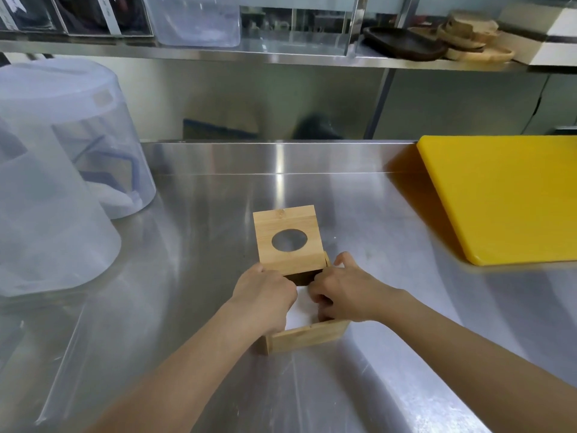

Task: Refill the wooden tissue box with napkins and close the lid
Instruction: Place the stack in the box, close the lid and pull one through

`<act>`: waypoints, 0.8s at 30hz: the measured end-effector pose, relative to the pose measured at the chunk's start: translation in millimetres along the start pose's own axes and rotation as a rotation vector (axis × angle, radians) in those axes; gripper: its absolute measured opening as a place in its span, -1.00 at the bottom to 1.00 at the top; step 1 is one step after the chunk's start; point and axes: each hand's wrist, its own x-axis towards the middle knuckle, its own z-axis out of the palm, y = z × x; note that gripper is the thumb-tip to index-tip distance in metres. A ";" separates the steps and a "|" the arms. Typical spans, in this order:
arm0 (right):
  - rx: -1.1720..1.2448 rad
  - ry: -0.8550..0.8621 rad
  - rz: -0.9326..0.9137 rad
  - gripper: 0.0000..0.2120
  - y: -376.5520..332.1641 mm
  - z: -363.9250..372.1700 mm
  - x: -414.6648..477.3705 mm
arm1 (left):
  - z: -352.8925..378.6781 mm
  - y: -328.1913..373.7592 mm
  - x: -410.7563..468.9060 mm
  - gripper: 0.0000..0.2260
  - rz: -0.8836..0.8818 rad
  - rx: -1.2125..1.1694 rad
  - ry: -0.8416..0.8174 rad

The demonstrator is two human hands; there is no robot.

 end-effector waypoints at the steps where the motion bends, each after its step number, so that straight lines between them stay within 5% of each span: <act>1: 0.036 0.035 -0.007 -0.86 0.8 1.3 -1.0 | -1.5 -1.3 -0.7 -0.91 0.000 0.012 0.000; 10: 0.118 0.008 0.025 -0.86 -2.4 6.6 3.8 | 2.5 2.1 0.2 -0.84 -0.054 -0.037 -0.025; 15: 0.230 0.024 0.010 -0.92 3.2 5.5 -2.0 | 8.8 -11.8 -4.5 -0.80 0.030 -0.274 -0.018; 19: 0.520 0.282 0.080 -0.92 10.8 5.7 -7.2 | 10.3 -26.9 -16.7 -0.93 -0.120 -0.797 0.290; 24: 1.021 0.521 0.496 -0.89 23.3 -0.5 2.1 | 19.3 -37.4 -10.5 -0.90 -0.465 -1.181 0.595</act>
